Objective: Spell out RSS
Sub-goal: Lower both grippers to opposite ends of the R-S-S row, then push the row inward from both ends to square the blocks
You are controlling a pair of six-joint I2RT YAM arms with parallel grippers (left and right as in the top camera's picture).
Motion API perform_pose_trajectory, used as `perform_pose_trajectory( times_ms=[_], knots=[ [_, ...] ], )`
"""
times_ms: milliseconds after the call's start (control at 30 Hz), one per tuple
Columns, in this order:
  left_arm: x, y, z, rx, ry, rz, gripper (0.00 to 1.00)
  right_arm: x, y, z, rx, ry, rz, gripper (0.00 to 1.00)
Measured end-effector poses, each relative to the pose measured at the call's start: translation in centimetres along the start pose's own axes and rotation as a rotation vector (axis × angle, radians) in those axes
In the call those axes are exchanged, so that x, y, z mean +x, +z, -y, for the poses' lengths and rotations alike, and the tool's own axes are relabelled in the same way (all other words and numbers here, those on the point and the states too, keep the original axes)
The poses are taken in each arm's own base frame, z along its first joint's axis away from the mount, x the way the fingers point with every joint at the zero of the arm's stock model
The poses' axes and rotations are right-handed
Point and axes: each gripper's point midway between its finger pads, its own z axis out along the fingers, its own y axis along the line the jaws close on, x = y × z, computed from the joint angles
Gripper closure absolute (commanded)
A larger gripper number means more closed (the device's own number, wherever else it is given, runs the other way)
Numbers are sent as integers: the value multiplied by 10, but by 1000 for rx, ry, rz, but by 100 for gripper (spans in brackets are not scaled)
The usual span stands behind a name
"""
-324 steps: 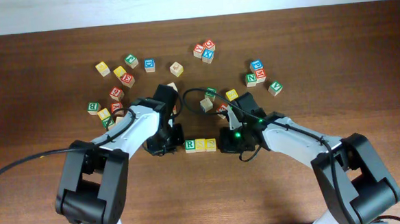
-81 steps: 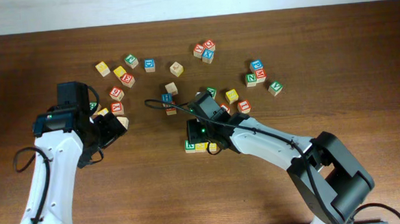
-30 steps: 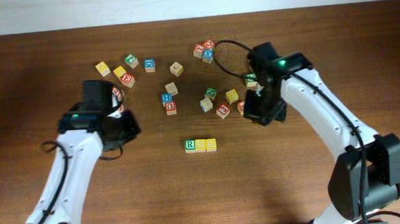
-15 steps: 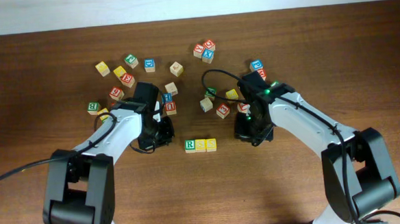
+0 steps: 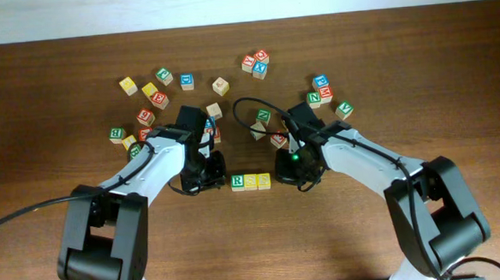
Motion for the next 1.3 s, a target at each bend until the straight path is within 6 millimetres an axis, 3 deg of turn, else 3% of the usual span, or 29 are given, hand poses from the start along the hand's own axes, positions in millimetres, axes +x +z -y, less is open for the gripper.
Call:
perform_pose_trajectory(
  times_ms=[433,767,1300],
  knots=[
    [2,0,0,-2,0,-8,100,5,13,-16,-31,-3,-10,96],
    [6,5,14,0,52,-1,100,2,13,-18,-37,1,1,96],
    [7,5,13,-10,55,-3,100,-3,13,-18,-38,1,21,96]
  ],
)
